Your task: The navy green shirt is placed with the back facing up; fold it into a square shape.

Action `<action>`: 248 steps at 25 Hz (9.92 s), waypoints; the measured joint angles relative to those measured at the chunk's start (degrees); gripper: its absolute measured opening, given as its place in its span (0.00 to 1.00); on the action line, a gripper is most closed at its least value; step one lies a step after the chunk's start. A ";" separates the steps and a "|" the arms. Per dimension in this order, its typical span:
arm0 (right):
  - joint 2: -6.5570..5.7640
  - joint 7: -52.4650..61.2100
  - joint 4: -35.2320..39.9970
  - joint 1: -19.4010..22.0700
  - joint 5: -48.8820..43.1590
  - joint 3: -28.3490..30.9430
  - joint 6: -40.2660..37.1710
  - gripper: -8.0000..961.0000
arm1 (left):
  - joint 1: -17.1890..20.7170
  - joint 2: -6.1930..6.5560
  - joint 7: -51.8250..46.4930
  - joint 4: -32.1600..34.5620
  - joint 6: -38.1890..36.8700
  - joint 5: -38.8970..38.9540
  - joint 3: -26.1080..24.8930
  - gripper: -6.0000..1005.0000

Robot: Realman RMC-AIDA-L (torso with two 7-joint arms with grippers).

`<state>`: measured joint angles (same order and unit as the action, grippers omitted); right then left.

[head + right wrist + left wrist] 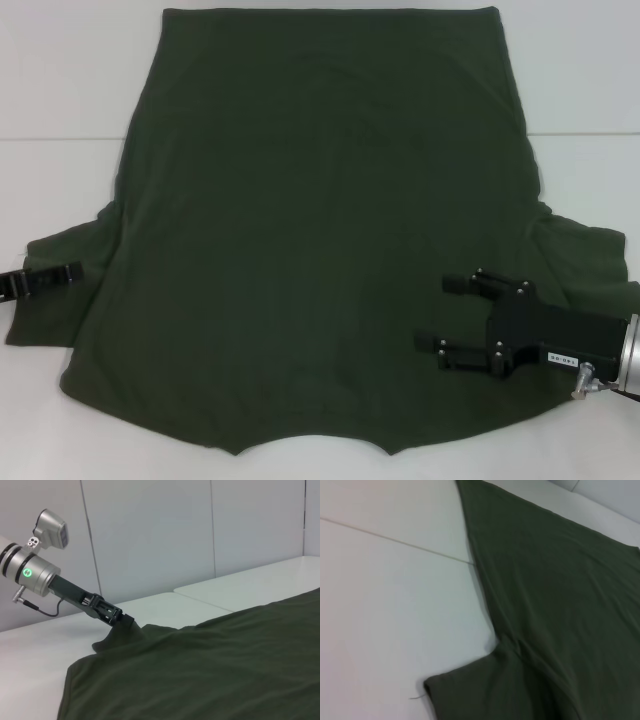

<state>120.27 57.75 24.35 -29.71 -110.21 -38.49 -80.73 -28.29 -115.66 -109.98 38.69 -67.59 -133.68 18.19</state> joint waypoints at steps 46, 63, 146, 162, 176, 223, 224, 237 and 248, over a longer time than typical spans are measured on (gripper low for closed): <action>0.05 0.00 0.00 -0.17 -0.27 -0.09 -0.92 0.96 | -0.12 0.00 0.05 8.17 1.02 -0.41 1.08 0.04; 0.05 0.00 -0.97 -0.48 -0.02 -1.45 -0.79 0.97 | -5.00 -0.19 -24.93 14.73 -8.16 -1.50 16.85 0.05; 0.05 -0.06 -2.20 -0.63 0.08 -1.25 0.87 0.96 | -3.03 -2.18 -19.62 -8.53 -4.58 25.21 7.85 0.86; -0.31 4.38 3.60 1.65 0.34 0.31 -0.51 0.96 | 10.67 -7.01 46.57 2.44 -17.82 17.12 8.00 0.74; -4.68 72.08 42.51 8.37 -7.19 6.08 -13.42 0.96 | 12.48 -6.84 51.36 4.80 -25.18 17.11 2.26 0.86; -7.71 89.94 20.87 -9.96 -43.86 2.82 4.77 0.94 | 12.30 -7.38 56.11 2.78 -24.95 16.51 2.65 0.85; -7.72 89.97 20.86 -10.00 -43.86 2.44 4.93 0.94 | 12.30 -7.38 56.11 2.78 -24.95 16.51 2.65 0.85; -7.51 90.27 20.23 -10.11 -43.95 -0.11 7.04 0.93 | 12.14 -7.38 56.11 2.79 -24.29 16.43 2.73 0.85; -6.80 90.36 19.43 -10.63 -43.95 -0.79 7.54 0.93 | 11.99 -7.38 56.20 2.71 -24.06 16.43 2.72 0.85</action>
<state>113.47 148.10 43.78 -40.34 -154.15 -39.29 -73.19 -16.29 -123.04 -53.78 41.40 -91.64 -117.25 20.92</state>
